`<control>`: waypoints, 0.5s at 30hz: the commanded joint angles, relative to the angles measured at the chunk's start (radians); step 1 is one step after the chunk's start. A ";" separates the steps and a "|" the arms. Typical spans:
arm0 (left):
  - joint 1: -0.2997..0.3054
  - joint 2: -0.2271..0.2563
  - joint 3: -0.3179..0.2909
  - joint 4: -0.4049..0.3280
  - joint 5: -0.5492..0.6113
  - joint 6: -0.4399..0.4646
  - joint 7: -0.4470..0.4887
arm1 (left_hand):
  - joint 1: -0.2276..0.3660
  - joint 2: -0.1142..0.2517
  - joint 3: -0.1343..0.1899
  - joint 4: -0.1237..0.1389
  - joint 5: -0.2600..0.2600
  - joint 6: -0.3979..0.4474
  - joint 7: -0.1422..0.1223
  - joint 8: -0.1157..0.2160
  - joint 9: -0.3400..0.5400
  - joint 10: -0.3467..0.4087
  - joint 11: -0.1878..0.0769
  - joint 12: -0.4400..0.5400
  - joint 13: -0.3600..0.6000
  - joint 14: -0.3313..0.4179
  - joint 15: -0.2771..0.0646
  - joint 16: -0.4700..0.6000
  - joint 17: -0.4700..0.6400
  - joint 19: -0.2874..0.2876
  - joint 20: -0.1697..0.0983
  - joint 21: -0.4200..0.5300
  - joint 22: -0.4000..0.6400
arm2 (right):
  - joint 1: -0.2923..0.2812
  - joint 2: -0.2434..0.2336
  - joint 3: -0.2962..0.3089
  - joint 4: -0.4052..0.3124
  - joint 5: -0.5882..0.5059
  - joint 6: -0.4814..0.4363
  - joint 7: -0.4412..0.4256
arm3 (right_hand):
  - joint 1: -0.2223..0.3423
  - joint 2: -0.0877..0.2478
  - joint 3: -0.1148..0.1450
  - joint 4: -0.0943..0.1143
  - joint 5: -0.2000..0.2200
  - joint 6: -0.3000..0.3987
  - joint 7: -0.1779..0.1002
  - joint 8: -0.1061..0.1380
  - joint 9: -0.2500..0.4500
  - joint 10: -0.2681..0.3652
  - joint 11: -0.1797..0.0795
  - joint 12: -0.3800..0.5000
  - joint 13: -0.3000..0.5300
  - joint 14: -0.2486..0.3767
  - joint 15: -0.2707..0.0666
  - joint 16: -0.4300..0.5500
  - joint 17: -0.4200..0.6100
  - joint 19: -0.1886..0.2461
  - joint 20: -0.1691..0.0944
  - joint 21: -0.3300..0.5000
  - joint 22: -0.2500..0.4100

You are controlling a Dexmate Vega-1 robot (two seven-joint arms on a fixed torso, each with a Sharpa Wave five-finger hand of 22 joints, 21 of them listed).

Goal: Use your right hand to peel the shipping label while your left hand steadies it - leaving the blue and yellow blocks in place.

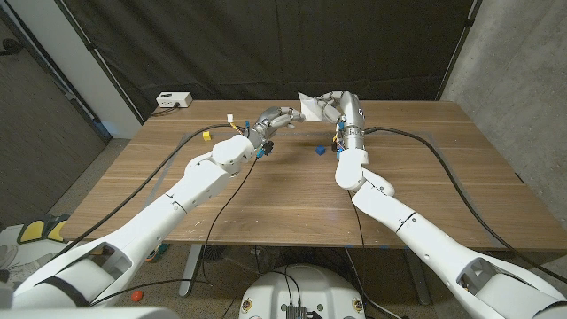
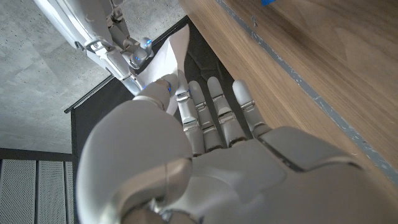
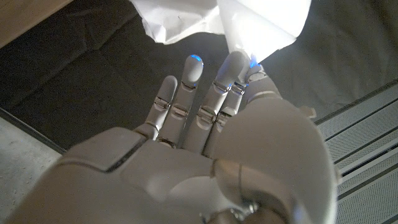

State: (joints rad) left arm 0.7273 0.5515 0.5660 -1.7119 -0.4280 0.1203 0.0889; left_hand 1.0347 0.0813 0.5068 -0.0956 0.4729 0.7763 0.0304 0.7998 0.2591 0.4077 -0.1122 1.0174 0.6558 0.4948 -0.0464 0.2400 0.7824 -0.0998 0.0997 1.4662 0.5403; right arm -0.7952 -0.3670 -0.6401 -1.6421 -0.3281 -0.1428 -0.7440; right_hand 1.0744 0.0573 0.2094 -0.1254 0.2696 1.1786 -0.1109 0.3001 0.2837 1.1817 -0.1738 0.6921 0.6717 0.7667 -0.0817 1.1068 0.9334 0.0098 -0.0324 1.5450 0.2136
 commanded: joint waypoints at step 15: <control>0.086 0.009 -0.037 -0.066 -0.058 0.016 0.061 | 0.002 -0.004 0.059 0.032 0.019 0.009 -0.008 0.078 0.370 0.016 -0.008 0.012 0.018 0.014 -0.133 -0.007 -0.004 0.021 -0.020 0.003 -0.032 | -0.038 0.078 0.039 0.004 -0.007 -0.089 -0.219 | 0.019 0.023 -0.022 -0.002 -0.006 0.013 0.005 0.006 0.019 0.022 0.010 0.000 0.004 0.001 -0.139 0.008 0.001 0.000 -0.042 0.002 0.006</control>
State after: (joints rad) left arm 0.7860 0.5569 0.5419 -1.7567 -0.4641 0.1309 0.1283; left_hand 1.0274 0.0736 0.5204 -0.1003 0.4850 0.7783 0.0284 0.8114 0.2592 0.4092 -0.1108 1.0212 0.6683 0.4986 -0.0501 0.2361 0.7779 -0.0839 0.0839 1.4662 0.5101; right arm -0.8224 -0.3177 -0.6145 -1.6377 -0.3367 -0.1845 -0.8973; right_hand 1.0873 0.0692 0.1928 -0.1254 0.2695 1.1824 -0.1066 0.3040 0.2988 1.1945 -0.1650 0.6921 0.6730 0.7667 -0.0817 1.1068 0.9316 0.0098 -0.0323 1.5450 0.2165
